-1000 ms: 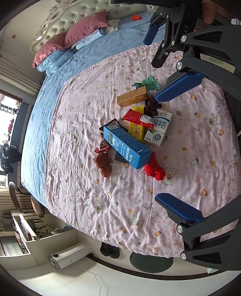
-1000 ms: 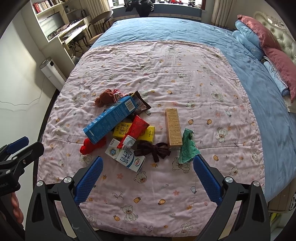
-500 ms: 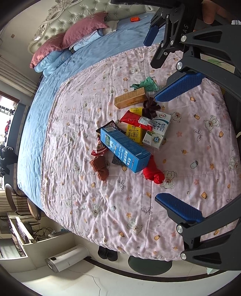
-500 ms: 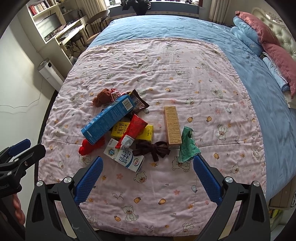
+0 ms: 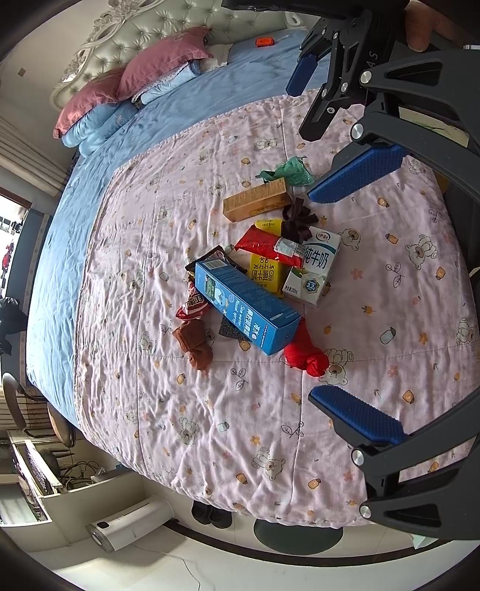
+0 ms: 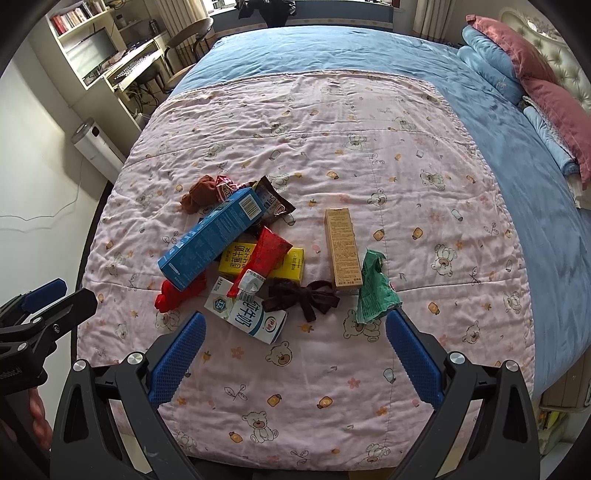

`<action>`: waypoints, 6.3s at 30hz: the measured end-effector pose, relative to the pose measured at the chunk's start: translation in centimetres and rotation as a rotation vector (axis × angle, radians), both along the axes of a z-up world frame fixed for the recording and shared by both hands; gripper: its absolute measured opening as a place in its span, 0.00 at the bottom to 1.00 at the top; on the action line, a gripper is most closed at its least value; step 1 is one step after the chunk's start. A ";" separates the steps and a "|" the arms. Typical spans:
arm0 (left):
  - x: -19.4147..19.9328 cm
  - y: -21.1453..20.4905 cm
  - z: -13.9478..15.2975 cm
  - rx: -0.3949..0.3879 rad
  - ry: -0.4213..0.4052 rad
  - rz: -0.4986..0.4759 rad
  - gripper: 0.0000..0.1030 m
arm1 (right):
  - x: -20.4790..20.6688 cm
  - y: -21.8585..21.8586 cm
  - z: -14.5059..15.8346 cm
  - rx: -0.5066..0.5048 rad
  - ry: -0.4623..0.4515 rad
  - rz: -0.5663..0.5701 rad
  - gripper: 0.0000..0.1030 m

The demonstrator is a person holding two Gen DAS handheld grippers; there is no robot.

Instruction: Collect trash

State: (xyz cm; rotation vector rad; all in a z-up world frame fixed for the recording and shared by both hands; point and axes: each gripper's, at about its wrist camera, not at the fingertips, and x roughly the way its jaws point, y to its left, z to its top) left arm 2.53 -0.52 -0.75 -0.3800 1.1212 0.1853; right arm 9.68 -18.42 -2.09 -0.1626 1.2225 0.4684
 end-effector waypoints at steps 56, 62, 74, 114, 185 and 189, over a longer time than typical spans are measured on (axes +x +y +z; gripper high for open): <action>14.3 4.3 -18.0 -0.124 0.382 -0.145 0.73 | 8.2 4.2 -10.6 -0.039 0.214 -0.085 0.92; 14.4 4.4 -18.9 -0.210 0.383 -0.162 0.53 | 9.1 5.3 -11.7 -0.026 0.242 -0.081 0.91; 13.4 5.6 -16.7 -0.250 0.308 -0.151 0.48 | 9.6 7.3 -16.3 -0.049 0.354 -0.073 0.74; -2.3 -22.8 -7.5 -0.233 0.200 -0.724 0.48 | -12.2 -22.8 -7.7 0.062 0.216 -0.549 0.34; -5.2 -17.2 -10.0 -0.139 0.225 -0.511 0.74 | -12.9 -19.4 -7.2 0.117 0.217 -0.374 0.68; -3.7 -10.5 -10.3 -0.134 0.204 -0.412 0.74 | -10.1 -13.4 -7.5 0.118 0.217 -0.258 0.68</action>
